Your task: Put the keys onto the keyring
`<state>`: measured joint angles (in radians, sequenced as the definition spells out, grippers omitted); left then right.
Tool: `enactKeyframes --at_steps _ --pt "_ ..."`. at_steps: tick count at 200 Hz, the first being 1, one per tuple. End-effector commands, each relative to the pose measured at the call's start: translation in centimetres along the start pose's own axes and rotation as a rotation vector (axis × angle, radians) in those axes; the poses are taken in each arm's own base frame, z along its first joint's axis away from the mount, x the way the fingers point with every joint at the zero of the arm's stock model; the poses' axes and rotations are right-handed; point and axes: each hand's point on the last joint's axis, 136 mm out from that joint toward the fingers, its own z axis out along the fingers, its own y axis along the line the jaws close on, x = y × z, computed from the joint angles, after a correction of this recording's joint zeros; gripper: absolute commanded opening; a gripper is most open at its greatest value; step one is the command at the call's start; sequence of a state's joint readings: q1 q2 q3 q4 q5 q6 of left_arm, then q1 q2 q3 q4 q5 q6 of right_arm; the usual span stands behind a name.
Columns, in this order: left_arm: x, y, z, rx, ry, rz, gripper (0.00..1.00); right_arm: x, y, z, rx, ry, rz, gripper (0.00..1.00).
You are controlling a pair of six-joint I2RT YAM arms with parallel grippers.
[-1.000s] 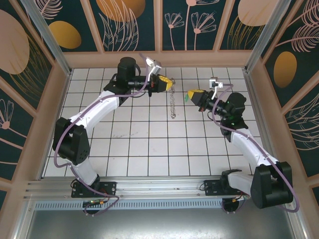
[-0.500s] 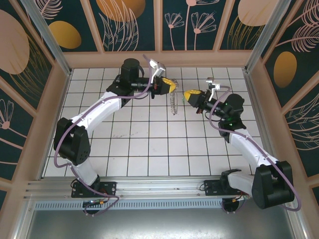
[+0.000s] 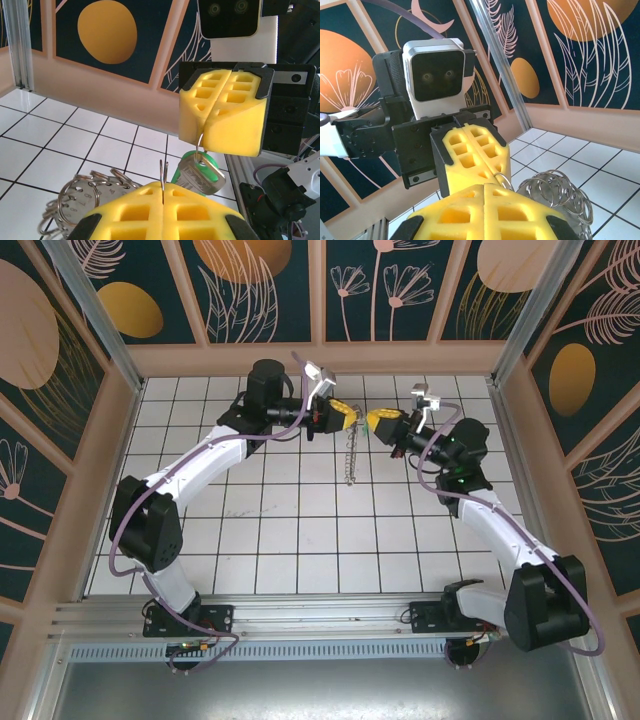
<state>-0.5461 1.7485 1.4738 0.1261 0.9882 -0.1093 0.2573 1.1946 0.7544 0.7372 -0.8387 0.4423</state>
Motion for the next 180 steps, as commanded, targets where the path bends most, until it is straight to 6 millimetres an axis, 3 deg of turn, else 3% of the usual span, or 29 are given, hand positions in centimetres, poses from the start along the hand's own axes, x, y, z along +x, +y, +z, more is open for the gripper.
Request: enactKeyframes --at_steps 1,180 --pt "-1.6 -1.0 0.2 0.041 -0.026 0.039 0.00 -1.7 0.9 0.6 -0.034 -0.028 -0.072 0.00" --pt "-2.4 -2.8 0.4 0.085 -0.033 0.068 0.00 -0.8 -0.4 1.1 0.001 -0.006 -0.065 0.00"
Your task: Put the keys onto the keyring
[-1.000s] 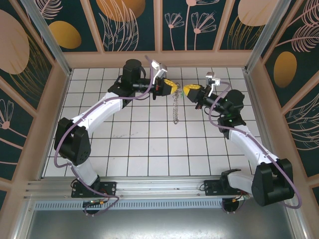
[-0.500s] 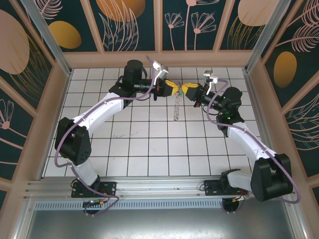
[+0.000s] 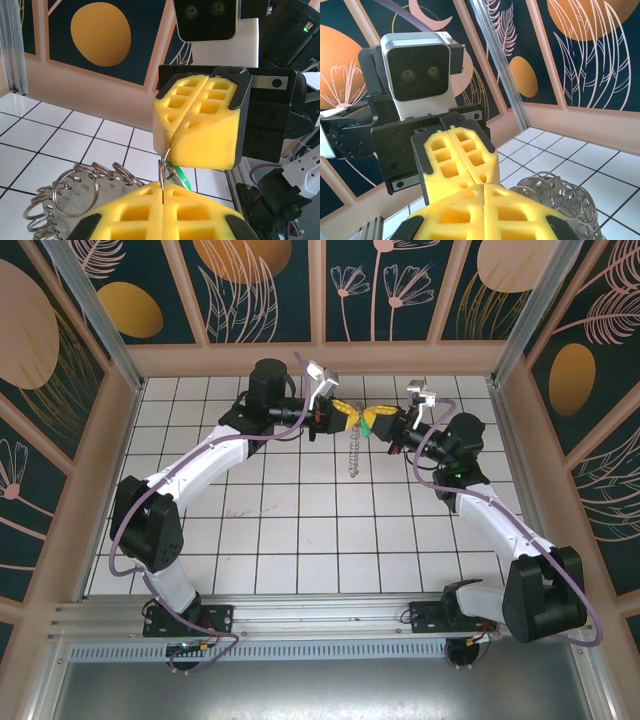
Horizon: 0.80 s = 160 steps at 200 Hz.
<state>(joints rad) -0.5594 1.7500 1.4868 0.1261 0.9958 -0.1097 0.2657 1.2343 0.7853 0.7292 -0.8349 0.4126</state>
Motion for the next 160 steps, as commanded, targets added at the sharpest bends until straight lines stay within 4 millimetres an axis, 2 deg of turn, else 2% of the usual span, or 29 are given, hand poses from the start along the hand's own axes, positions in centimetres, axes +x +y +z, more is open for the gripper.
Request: enactKeyframes --at_steps 1,100,102,106,160 --pt "-2.0 -2.1 0.0 0.064 -0.031 0.058 0.00 -0.9 0.2 0.3 0.001 -0.016 -0.048 0.00" --pt "-2.2 -2.7 -0.2 0.076 -0.043 0.074 0.00 -0.1 -1.5 -0.9 0.051 -0.014 -0.014 0.00" --pt "-2.9 -3.4 -0.6 0.077 -0.054 0.093 0.00 0.0 -1.5 -0.9 0.050 -0.012 -0.011 0.00" --pt "-3.2 -3.6 -0.7 0.077 -0.059 0.100 0.00 0.0 -1.5 -0.9 0.051 -0.011 -0.010 0.00" --pt "-4.2 -4.1 -1.2 0.071 -0.113 0.121 0.00 1.1 -1.1 -1.0 0.010 0.012 0.035 0.00"
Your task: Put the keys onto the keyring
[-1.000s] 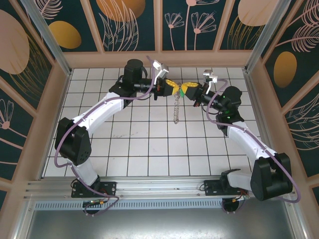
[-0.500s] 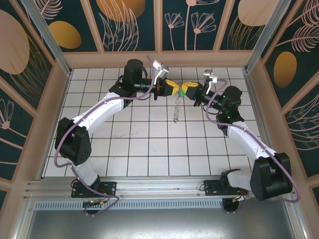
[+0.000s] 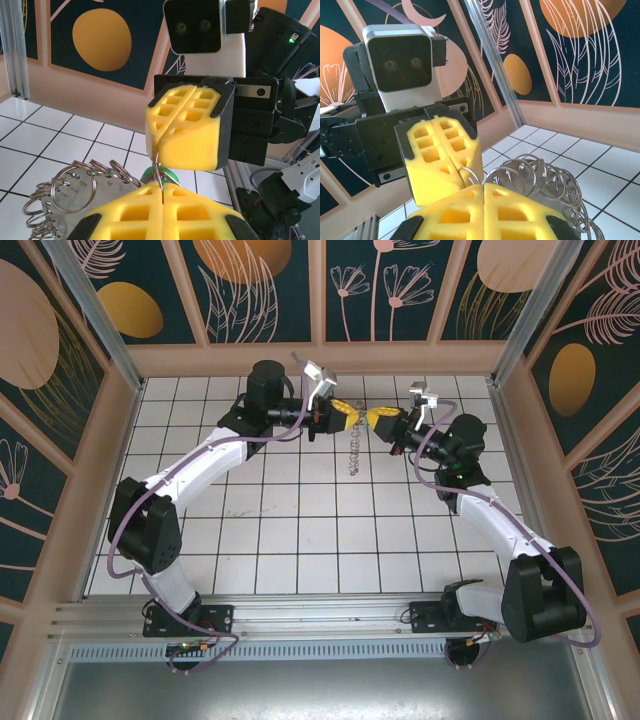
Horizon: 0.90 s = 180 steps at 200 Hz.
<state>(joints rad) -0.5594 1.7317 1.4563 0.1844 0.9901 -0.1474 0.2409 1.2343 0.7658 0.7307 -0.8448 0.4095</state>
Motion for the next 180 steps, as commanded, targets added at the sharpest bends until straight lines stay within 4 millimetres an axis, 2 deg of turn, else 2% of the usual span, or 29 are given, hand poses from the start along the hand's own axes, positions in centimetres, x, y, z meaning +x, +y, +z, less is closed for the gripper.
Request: enactKeyframes --at_steps 1,55,112,180 --pt "-3.8 -3.8 -0.8 0.074 -0.088 0.119 0.00 0.7 -0.2 -0.3 -0.013 0.006 0.028 0.00" --pt "-4.7 -4.2 -1.1 0.079 -0.136 0.128 0.00 1.2 0.5 -0.3 -0.070 0.004 0.082 0.00" --pt "-5.0 -4.3 -0.9 0.079 -0.163 0.132 0.00 1.6 2.4 1.1 -0.159 0.028 0.102 0.00" --pt "-4.6 -3.7 -0.7 0.062 -0.206 0.100 0.00 0.9 2.4 1.0 -0.140 0.009 0.121 0.00"
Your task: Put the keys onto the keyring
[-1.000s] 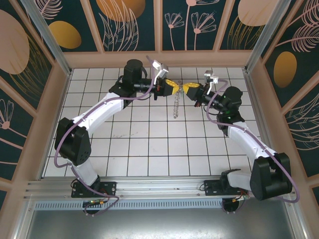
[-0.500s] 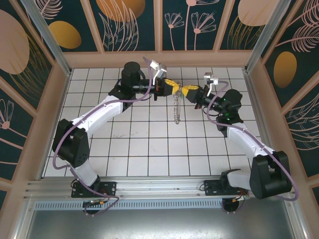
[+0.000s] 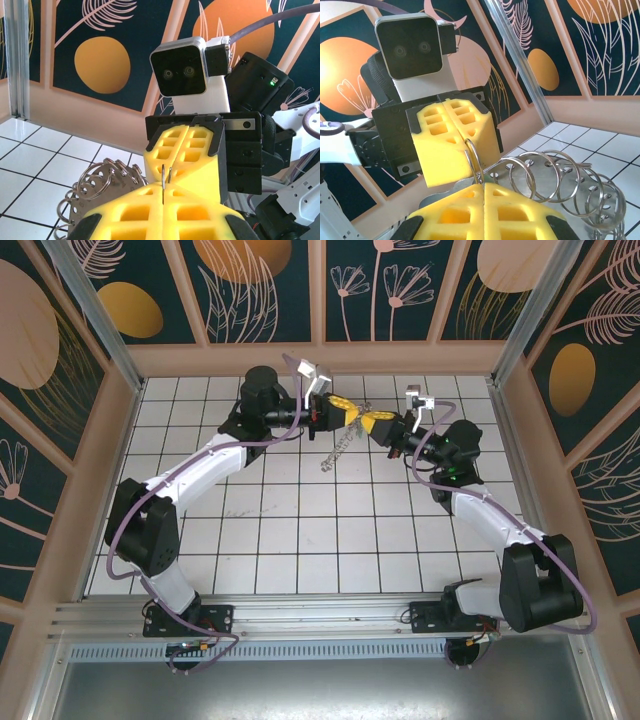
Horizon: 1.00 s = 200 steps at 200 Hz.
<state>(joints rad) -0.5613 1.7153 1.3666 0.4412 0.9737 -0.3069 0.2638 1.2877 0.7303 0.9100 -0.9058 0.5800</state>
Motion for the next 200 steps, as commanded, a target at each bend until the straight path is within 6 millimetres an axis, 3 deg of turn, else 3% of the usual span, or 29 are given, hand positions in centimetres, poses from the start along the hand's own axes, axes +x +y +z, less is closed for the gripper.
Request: enactKeyframes --at_steps 1,42,92,162,195,200 --pt "-3.4 -3.3 -0.1 0.059 -0.105 0.104 0.00 0.1 1.1 0.5 -0.035 0.014 0.018 0.00" --pt "-3.5 -3.3 -0.3 0.065 -0.160 0.077 0.00 -1.7 1.0 -1.4 0.025 -0.032 0.021 0.22" --pt "-4.1 -3.4 -0.7 0.064 -0.228 0.057 0.00 -3.8 0.9 -3.9 0.129 -0.101 0.016 0.29" --pt "-5.9 -4.0 -1.8 0.094 -0.374 0.007 0.00 -6.5 1.6 -3.3 0.065 -0.184 0.047 0.30" --pt "-6.8 -4.9 -2.3 0.128 -0.421 -0.012 0.00 -7.5 2.8 -2.5 0.011 -0.205 0.019 0.36" --pt "-6.0 -3.9 -1.9 0.123 -0.413 -0.036 0.00 -7.6 3.0 -2.3 0.002 -0.204 0.012 0.38"
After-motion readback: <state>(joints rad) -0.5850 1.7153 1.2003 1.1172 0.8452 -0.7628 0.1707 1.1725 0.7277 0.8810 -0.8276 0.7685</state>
